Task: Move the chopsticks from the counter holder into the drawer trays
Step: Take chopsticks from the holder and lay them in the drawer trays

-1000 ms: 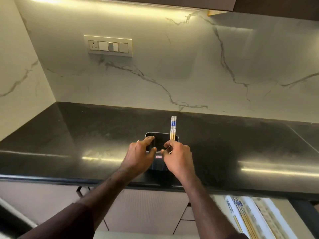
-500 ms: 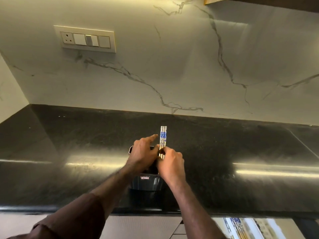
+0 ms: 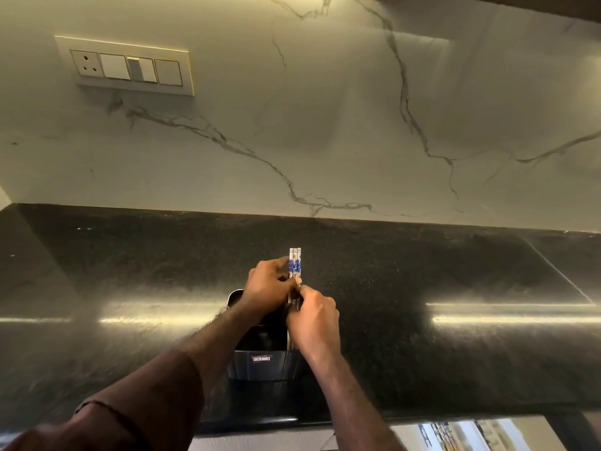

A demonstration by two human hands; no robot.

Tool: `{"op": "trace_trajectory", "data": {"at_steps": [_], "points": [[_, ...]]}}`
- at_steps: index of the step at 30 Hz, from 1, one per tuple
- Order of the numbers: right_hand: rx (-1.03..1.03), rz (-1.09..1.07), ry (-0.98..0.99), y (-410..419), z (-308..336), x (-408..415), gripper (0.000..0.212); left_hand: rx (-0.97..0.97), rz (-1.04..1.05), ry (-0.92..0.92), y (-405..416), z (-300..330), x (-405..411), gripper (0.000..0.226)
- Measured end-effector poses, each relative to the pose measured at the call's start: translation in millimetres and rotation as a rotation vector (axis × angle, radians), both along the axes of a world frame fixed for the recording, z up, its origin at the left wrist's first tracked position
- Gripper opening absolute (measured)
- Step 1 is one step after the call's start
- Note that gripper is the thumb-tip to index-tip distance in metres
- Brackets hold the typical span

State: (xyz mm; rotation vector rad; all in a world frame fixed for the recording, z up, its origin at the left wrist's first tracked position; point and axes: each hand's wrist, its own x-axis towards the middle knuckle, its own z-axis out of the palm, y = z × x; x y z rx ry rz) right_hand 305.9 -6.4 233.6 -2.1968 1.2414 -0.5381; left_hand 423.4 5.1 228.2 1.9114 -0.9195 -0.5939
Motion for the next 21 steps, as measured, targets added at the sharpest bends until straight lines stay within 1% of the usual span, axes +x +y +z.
{"op": "trace_trajectory", "data": {"at_steps": [1,3,8,11,13,16,20,21], "points": [[-0.001,0.003,0.001,-0.4,-0.5,0.1,0.022,-0.012,0.011,0.005,-0.7,-0.9,-0.1,0.040],[0.002,0.014,0.004,-2.1,-0.9,0.1,0.023,-0.037,0.030,0.054,-2.4,-2.4,0.2,0.030],[0.009,0.033,-0.041,-3.6,0.7,-2.8,0.025,-0.090,0.036,0.180,-0.5,-0.3,4.6,0.025],[-0.005,0.007,-0.090,-2.7,1.6,-6.2,0.016,-0.138,0.015,0.256,4.8,11.8,9.1,0.022],[-0.023,0.010,-0.126,-1.9,3.6,-8.2,0.015,-0.196,-0.018,0.308,9.5,26.8,13.3,0.020],[0.013,0.059,-0.206,-1.5,7.2,-9.7,0.023,-0.273,-0.064,0.343,16.0,58.7,20.4,0.020],[0.088,0.177,-0.267,-0.7,19.1,-10.6,0.016,-0.345,-0.077,0.321,24.6,109.6,24.0,0.020],[0.135,0.201,-0.294,-0.6,23.1,-10.9,0.015,-0.357,-0.086,0.310,26.7,122.2,24.2,0.020]]}}
